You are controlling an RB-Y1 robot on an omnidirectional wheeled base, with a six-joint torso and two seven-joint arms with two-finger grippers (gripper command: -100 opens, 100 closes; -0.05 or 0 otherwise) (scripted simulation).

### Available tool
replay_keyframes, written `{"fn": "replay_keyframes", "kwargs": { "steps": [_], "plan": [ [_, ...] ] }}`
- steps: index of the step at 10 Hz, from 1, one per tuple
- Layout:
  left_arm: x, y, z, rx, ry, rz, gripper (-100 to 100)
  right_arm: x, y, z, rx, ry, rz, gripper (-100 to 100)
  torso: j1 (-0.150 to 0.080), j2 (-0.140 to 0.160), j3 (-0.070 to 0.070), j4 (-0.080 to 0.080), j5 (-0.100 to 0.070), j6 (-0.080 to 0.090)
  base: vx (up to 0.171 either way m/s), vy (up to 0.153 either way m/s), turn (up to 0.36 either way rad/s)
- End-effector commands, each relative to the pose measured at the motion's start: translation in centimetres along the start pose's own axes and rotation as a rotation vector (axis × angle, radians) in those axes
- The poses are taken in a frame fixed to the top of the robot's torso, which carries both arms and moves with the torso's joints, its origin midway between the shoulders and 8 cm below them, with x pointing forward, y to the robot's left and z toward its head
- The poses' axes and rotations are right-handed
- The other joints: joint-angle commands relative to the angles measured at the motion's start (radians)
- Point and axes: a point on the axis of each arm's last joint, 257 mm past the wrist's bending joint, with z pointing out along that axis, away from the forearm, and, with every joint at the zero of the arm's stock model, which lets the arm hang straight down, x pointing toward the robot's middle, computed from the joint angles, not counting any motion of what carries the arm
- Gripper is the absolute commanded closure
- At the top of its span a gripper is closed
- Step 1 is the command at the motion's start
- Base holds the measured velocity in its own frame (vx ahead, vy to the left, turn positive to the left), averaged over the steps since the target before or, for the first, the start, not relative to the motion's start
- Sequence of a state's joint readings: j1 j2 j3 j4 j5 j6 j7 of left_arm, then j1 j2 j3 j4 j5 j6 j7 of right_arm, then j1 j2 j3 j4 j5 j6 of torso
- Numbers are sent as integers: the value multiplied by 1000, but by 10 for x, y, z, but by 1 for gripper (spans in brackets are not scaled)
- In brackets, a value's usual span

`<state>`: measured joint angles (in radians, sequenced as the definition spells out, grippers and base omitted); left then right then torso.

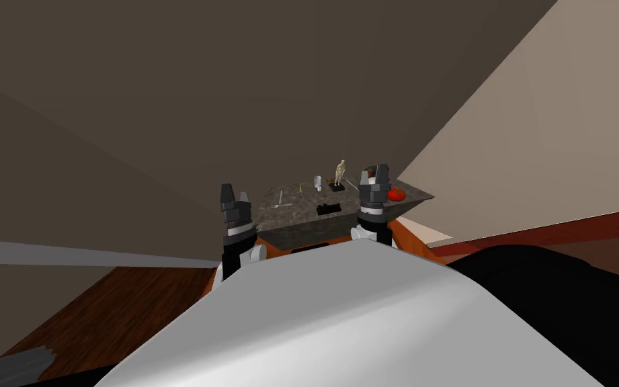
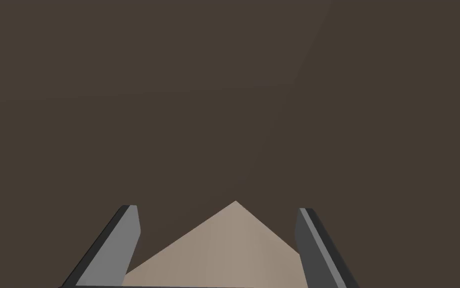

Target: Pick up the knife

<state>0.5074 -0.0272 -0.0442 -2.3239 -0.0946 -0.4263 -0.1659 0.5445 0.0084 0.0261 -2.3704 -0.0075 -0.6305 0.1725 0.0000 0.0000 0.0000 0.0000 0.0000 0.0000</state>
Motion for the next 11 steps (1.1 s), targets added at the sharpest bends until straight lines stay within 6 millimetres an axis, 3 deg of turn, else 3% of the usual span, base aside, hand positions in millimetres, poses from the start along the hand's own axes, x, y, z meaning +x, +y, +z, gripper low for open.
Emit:
{"fn": "replay_keyframes", "kwargs": {
  "steps": [1, 11],
  "plan": [
    [5, 5, 0, -9, 37, -18, -100, 0, 0, 0, 0, 0, 0, 0, 0, 0, 0, 0, 0, 0, -45, 14, -166],
    [30, 50, -1, -124, 237, -150, -100, 0, 0, 0, 0, 0, 0, 0, 3, 4, 3, 1, 1, 0, -82, 31, -170]
  ]
}}
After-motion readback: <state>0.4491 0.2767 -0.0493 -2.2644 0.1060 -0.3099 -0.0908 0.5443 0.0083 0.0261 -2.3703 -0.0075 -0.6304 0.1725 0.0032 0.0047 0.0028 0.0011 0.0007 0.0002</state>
